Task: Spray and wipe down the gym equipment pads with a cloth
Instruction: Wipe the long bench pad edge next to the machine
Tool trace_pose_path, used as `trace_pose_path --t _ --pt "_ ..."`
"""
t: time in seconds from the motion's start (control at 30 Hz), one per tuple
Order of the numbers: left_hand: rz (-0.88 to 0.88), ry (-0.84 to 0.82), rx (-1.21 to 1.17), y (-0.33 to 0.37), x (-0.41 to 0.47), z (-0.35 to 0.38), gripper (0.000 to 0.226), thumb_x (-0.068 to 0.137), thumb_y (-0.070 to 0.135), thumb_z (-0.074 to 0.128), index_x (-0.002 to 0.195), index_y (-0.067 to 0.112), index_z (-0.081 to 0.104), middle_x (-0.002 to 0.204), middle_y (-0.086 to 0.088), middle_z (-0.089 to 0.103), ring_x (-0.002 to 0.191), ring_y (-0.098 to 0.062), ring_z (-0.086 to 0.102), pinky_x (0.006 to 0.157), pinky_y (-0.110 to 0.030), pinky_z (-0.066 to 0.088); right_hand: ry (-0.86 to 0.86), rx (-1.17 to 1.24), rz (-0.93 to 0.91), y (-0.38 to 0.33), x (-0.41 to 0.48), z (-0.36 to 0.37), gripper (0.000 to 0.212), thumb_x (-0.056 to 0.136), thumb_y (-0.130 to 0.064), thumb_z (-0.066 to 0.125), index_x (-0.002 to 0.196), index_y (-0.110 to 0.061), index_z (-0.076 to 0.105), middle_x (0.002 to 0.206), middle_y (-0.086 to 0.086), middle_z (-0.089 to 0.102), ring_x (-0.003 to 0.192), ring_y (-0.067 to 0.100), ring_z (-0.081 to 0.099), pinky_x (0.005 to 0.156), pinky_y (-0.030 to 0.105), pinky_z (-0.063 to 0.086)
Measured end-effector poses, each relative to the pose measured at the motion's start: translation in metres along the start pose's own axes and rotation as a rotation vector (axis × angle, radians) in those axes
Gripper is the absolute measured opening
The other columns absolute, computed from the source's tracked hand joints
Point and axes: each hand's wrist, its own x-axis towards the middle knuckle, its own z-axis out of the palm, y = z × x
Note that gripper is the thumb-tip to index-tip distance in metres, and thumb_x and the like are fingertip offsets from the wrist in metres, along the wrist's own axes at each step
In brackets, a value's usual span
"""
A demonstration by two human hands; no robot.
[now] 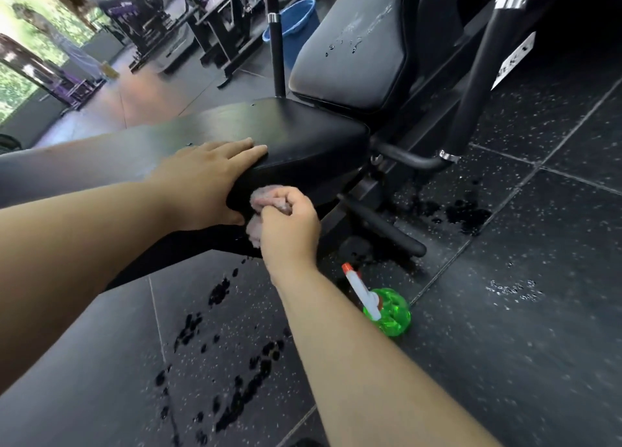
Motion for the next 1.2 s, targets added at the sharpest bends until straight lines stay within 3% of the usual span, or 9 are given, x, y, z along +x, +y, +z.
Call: trace_pose_path --t 0.1,0.23,0.37,0.47,0.57,0.63,0.77,0.97,1.2 --pt "-0.013 0.017 0.044 -0.017 -0.028 -0.001 0.108 0.070 0.055 0.078 0.156 0.031 0.017 0.162 0.003 0.023 0.145 -0.022 0.028 0.116 -0.038 0.023 0.139 0.043 -0.024 -0.013 0.023 -0.028 0.022 0.082 0.011 0.046 0.080 -0.004 0.062 0.063 0.008 0.060 0.047 0.007 0.055 0.047 0.018 0.043" --pt "-0.071 -0.028 -0.007 -0.039 -0.049 0.008 0.109 0.072 0.064 0.071 0.156 0.035 0.008 0.163 0.005 0.018 0.145 -0.024 0.028 0.113 -0.042 0.030 0.480 0.215 -0.036 -0.039 0.073 -0.069 0.013 0.091 -0.005 0.048 0.083 -0.014 0.052 0.058 0.007 0.064 0.043 0.023 0.053 0.040 0.028 0.042" --pt "-0.032 -0.004 -0.032 -0.041 -0.044 0.012 0.109 0.069 0.065 0.073 0.156 0.032 0.014 0.161 0.004 0.024 0.142 -0.027 0.031 0.112 -0.047 0.034 0.437 0.163 -0.078 -0.018 0.065 -0.022 0.019 0.081 -0.012 0.057 0.071 -0.028 0.058 0.098 0.012 0.067 0.046 0.016 0.053 0.046 0.030 0.043" --pt "-0.051 0.004 -0.036 -0.039 -0.045 0.013 0.108 0.070 0.065 0.072 0.156 0.032 0.014 0.162 0.005 0.022 0.143 -0.026 0.029 0.112 -0.045 0.032 0.303 0.027 -0.178 0.009 0.009 0.021 0.022 0.072 -0.001 0.054 0.074 -0.020 0.065 0.101 0.002 0.062 0.075 0.021 0.065 0.067 0.035 0.056" --pt "-0.044 0.020 -0.043 -0.037 -0.044 0.012 0.108 0.071 0.063 0.073 0.156 0.032 0.013 0.162 0.004 0.021 0.144 -0.025 0.027 0.113 -0.044 0.031 0.090 -0.041 -0.234 0.021 -0.030 0.044 0.021 0.074 0.008 0.058 0.078 -0.009 0.068 0.102 0.002 0.062 0.086 0.007 0.062 0.080 0.018 0.050" --pt "-0.045 0.007 -0.051 -0.037 -0.045 0.010 0.110 0.072 0.059 0.075 0.156 0.032 0.011 0.163 0.004 0.019 0.145 -0.025 0.025 0.113 -0.042 0.030 0.120 0.018 -0.199 0.016 -0.016 0.033 0.021 0.075 0.002 0.055 0.076 -0.013 0.068 0.099 0.006 0.064 0.076 0.011 0.064 0.071 0.025 0.052" --pt "-0.046 0.002 -0.029 -0.037 -0.045 0.013 0.111 0.072 0.061 0.074 0.156 0.033 0.007 0.163 0.006 0.018 0.145 -0.023 0.023 0.114 -0.039 0.027 0.521 0.285 -0.167 -0.021 0.052 -0.018 0.018 0.083 -0.002 0.047 0.081 -0.018 0.054 0.084 0.028 0.065 0.040 0.030 0.051 0.036 0.028 0.037" --pt "-0.051 0.007 -0.024 -0.038 -0.044 0.013 0.111 0.071 0.063 0.073 0.156 0.035 0.007 0.163 0.006 0.018 0.145 -0.022 0.023 0.115 -0.039 0.028 0.470 0.037 -0.275 -0.014 0.048 0.008 0.021 0.068 -0.009 0.051 0.070 -0.025 0.065 0.100 0.005 0.064 0.065 0.027 0.064 0.065 0.048 0.056" --pt "-0.062 0.024 -0.022 -0.039 -0.044 0.014 0.111 0.070 0.065 0.073 0.156 0.034 0.011 0.162 0.005 0.021 0.144 -0.025 0.028 0.113 -0.044 0.033 0.106 -0.135 -0.388 0.008 -0.023 0.049 0.018 0.072 0.004 0.058 0.080 -0.007 0.070 0.098 0.004 0.059 0.090 0.020 0.063 0.087 0.033 0.052"
